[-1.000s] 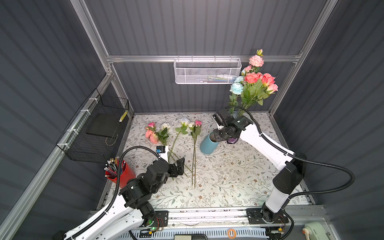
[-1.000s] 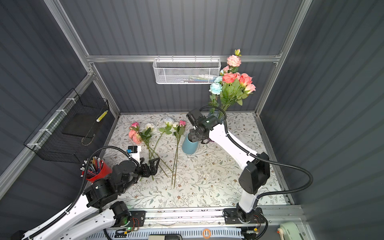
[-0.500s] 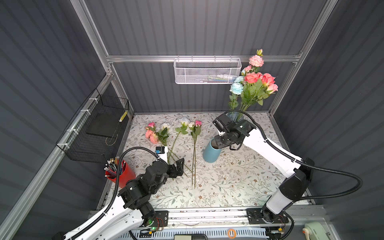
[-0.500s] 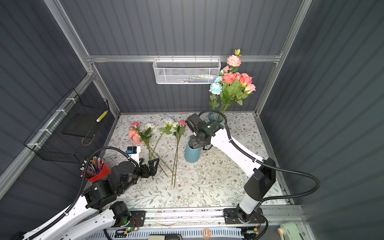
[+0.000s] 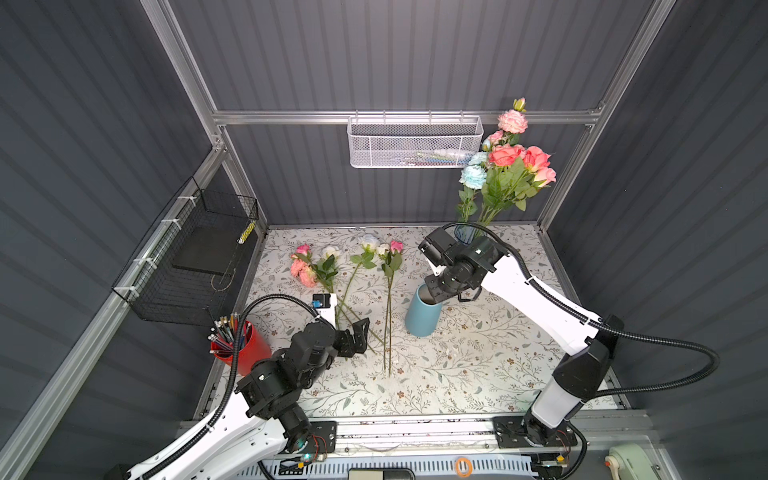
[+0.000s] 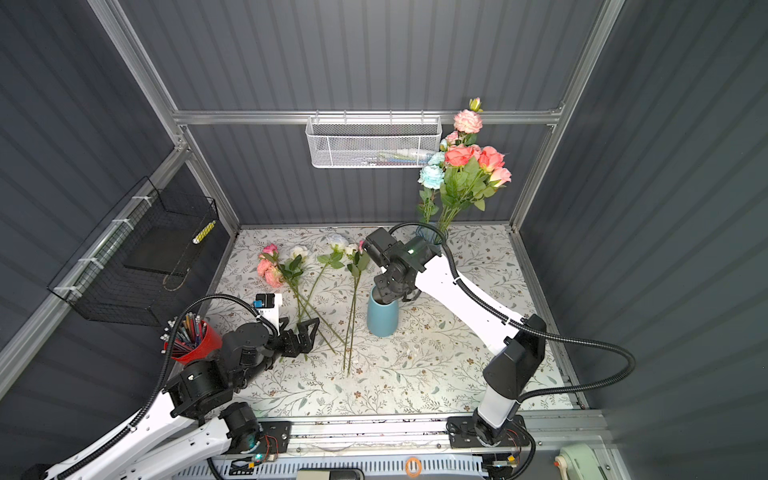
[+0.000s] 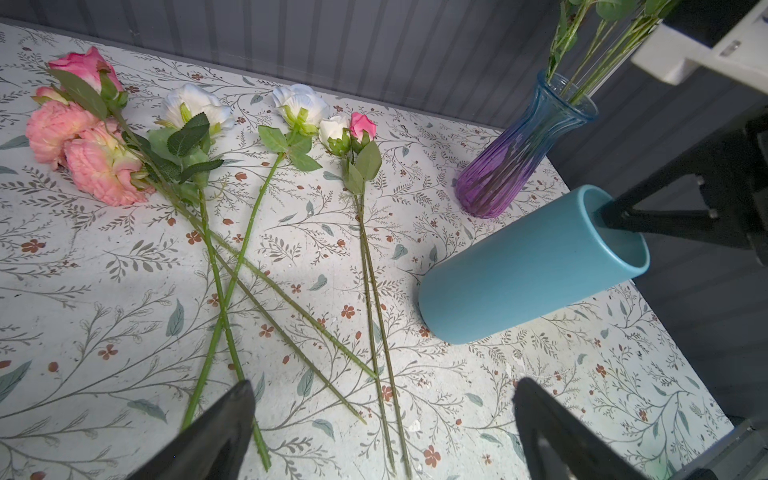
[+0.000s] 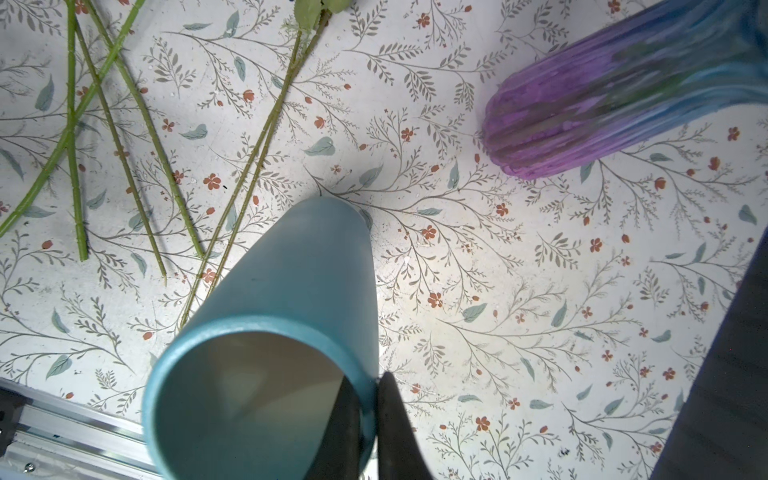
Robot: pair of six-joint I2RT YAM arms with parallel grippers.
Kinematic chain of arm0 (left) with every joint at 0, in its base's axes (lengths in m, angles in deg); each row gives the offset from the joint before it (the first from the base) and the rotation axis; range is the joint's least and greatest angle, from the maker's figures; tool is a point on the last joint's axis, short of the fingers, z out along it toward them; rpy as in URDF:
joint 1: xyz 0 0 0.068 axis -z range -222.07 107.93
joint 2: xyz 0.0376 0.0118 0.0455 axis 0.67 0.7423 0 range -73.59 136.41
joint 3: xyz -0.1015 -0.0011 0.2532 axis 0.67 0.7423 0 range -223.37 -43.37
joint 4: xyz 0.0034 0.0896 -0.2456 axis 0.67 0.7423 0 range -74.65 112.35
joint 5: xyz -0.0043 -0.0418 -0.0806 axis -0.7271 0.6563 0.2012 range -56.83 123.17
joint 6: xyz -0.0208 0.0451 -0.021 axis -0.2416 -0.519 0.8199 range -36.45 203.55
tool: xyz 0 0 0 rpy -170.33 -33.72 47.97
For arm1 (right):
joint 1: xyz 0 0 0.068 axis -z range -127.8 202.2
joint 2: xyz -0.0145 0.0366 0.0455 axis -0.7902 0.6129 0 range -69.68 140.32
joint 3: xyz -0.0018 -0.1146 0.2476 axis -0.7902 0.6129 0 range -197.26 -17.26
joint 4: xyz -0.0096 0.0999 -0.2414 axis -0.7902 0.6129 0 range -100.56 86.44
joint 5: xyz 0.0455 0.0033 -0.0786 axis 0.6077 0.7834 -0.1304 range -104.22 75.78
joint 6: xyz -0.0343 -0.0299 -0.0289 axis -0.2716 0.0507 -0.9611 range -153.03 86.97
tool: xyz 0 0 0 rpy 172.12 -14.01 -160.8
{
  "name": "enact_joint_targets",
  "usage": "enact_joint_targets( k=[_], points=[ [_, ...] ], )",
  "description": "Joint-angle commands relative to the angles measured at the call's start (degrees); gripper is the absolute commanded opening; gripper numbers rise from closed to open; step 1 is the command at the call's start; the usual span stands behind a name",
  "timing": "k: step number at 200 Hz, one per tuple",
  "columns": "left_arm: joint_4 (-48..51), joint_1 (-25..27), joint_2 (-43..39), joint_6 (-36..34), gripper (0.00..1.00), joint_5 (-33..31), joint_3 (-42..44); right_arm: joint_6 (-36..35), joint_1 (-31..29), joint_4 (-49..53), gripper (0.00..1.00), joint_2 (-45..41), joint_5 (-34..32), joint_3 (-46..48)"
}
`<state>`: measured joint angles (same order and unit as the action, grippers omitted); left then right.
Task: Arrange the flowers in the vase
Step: 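Set the teal cylinder vase upright near the loose flowers with right gripper, then open right gripper and withdraw it while left gripper reaches for the white rose stem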
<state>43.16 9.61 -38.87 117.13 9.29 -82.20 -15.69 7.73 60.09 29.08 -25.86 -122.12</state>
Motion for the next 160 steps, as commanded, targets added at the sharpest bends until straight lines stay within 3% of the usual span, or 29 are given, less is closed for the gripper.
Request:
enact_joint_targets(
  k=[1,76,113,160],
  points=[
    [2.18,-0.06,-0.72,-1.04,0.98,0.91,-1.25,-0.51,-0.29,-1.11,0.06,1.21,0.84,-5.45],
    [2.01,-0.09,0.61,-0.79,0.97,4.15,-2.03,-1.73,-0.44,-0.34,0.05,2.97,1.18,-6.85],
    [0.65,-0.08,1.66,-0.74,0.97,5.5,-1.67,-2.91,-0.4,1.63,0.28,4.08,1.35,-8.39],
    [3.09,-0.06,2.32,-1.49,0.98,5.6,-5.61,-2.41,-0.36,0.35,0.33,2.26,1.53,-6.66]
  ],
)
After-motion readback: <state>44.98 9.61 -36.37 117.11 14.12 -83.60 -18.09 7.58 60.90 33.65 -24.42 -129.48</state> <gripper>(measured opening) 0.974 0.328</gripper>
